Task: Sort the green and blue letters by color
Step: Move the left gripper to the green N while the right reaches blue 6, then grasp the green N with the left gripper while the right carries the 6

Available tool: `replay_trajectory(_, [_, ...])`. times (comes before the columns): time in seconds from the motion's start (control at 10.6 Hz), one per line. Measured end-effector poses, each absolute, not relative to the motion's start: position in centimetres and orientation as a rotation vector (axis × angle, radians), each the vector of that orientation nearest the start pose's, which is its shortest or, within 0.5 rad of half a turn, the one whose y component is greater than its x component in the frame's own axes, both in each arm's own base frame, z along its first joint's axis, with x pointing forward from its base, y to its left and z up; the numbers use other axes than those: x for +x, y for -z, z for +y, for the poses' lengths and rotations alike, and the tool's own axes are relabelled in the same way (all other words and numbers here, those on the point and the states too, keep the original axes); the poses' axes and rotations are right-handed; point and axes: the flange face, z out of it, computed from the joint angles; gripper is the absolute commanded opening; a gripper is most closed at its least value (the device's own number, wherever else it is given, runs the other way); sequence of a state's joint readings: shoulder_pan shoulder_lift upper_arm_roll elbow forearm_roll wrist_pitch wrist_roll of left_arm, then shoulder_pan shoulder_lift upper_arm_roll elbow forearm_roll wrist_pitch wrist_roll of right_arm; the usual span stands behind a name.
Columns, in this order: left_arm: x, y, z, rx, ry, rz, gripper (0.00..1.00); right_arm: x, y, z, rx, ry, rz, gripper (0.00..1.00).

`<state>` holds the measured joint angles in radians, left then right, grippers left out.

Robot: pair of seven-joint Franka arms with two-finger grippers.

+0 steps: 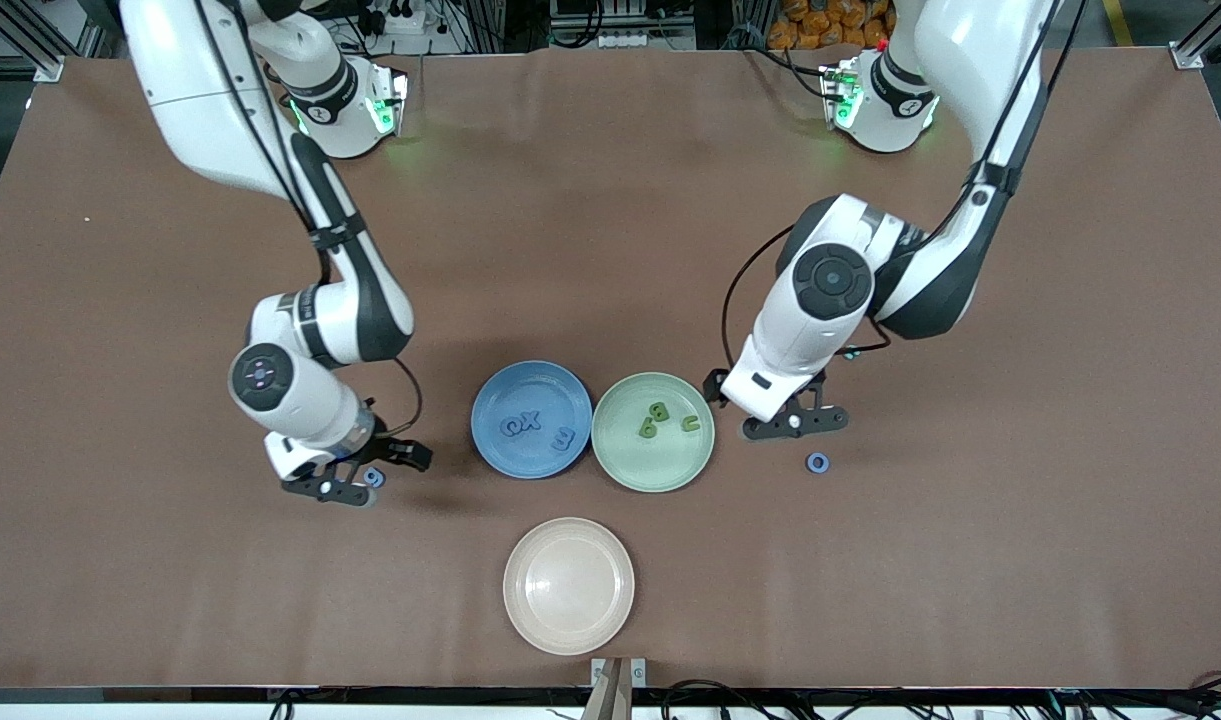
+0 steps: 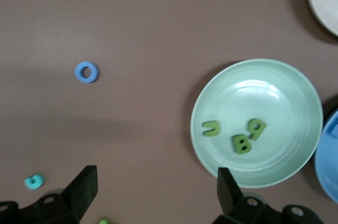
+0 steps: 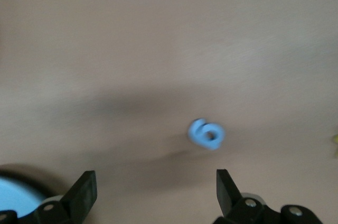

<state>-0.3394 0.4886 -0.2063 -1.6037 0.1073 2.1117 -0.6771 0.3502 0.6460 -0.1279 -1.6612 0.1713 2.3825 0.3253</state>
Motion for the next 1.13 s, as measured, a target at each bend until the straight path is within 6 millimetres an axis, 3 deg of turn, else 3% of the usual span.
replay_trajectory(0.19, [58.4,-36.1,-32.0,-3.136,0.015,-0.113,1.0,67.7,-22.7,13.4,-3.08,0.08,0.28,1.0])
replay_trajectory(0.38, [56.7,-35.0,-31.1,-3.116,-0.024,-0.064,1.0,67.6,-20.9,13.2,-3.105,0.081,0.256,1.0])
replay_trajectory(0.85, [52.0,-30.8,-32.4,-3.128,-0.036,0.03,1.0,68.0,-18.4,11.9,-3.11,0.131,0.277,0.97])
replay_trajectory(1.04, [49.8,-28.9,-32.7,-3.134,-0.035,0.068,1.0,67.9,-17.4,11.9,-3.111,0.142,0.275,0.52])
replay_trajectory(1.13, [48.7,-27.5,-32.6,-3.147,-0.021,0.079,1.0,67.8,-17.1,12.2,-3.112,0.14,0.269,0.38])
